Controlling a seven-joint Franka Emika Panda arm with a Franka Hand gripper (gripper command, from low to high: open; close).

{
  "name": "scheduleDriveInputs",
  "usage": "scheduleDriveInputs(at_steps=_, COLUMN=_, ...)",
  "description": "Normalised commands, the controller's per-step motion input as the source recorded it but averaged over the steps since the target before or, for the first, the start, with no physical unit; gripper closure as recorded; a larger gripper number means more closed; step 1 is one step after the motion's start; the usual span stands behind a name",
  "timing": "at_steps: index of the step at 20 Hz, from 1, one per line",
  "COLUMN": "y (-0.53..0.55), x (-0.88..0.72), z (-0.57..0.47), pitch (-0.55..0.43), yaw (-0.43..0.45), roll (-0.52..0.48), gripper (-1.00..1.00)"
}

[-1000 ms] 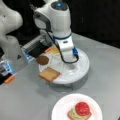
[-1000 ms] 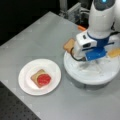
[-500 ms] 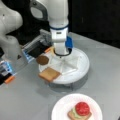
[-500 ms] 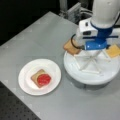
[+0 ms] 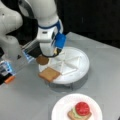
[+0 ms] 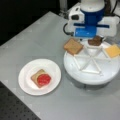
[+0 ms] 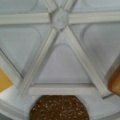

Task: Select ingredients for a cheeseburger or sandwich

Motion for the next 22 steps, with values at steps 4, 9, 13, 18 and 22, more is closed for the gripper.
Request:
scheduleDriveInputs(at_steps=4, y=-0.36, x=0.11, z=0.22, pitch=0.168, yaw=-0.083, roll=0.298, gripper=-1.0)
scheduleDriveInputs(at_steps=9, y=-0.28, x=0.21, z=0.25, pitch=0.253, yaw=-0.047, roll=0.159, gripper=-1.0)
scheduleDriveInputs(at_steps=13, y=-0.33, x=0.33, z=0.18, pitch=0.099, yaw=0.025, roll=-0.019, gripper=-1.0)
scheduleDriveInputs(at_steps=18, y=-0.3, x=0.26, z=0.01, pitch=-0.103, yaw=0.063, roll=-0.025, gripper=-1.0)
scheduleDriveInputs(at_steps=22, y=-0.28, x=0.12, z=0.03, pitch=0.181, yaw=0.102, roll=0.272, gripper=-1.0)
